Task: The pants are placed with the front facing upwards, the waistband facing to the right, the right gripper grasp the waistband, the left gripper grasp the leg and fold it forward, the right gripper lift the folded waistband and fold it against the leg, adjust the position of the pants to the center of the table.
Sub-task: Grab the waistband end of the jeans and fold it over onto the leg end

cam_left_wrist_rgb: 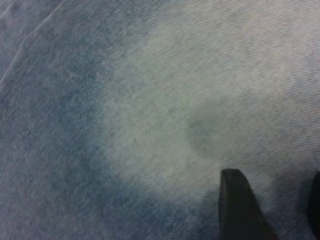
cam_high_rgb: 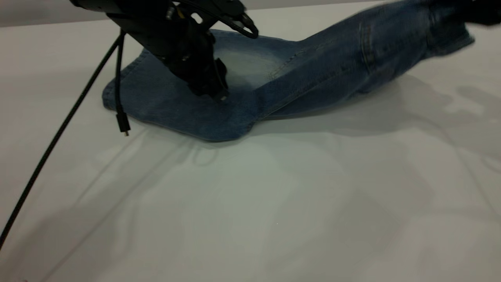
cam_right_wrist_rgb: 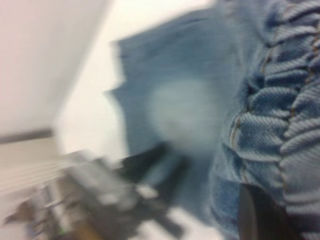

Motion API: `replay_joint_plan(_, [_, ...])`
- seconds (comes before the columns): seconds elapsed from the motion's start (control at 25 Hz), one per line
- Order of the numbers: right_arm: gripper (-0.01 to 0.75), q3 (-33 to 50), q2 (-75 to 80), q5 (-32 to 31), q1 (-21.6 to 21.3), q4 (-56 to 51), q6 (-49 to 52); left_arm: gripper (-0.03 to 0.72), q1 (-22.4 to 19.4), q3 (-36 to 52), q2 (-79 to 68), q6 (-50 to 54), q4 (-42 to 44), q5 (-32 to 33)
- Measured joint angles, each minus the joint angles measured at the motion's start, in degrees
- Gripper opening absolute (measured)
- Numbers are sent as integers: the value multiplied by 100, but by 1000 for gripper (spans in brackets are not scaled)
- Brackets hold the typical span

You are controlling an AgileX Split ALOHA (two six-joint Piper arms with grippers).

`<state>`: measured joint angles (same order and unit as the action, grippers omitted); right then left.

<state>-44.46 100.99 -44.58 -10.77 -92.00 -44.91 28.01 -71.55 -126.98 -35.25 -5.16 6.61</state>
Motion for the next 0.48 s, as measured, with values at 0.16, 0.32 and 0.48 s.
replay_joint_plan(0.16, [73,0,-107,-495,365,-677,-448,334,267,0,0,0,5,-43])
replay_joint_plan(0.32, [73,0,-107,-801,833,-781,-744,334,421,0,0,0,-249,-19])
replay_joint_plan(0.48, [73,-210,-107,-840,1103,-772,-877,334,478,0,0,-27,-243,-10])
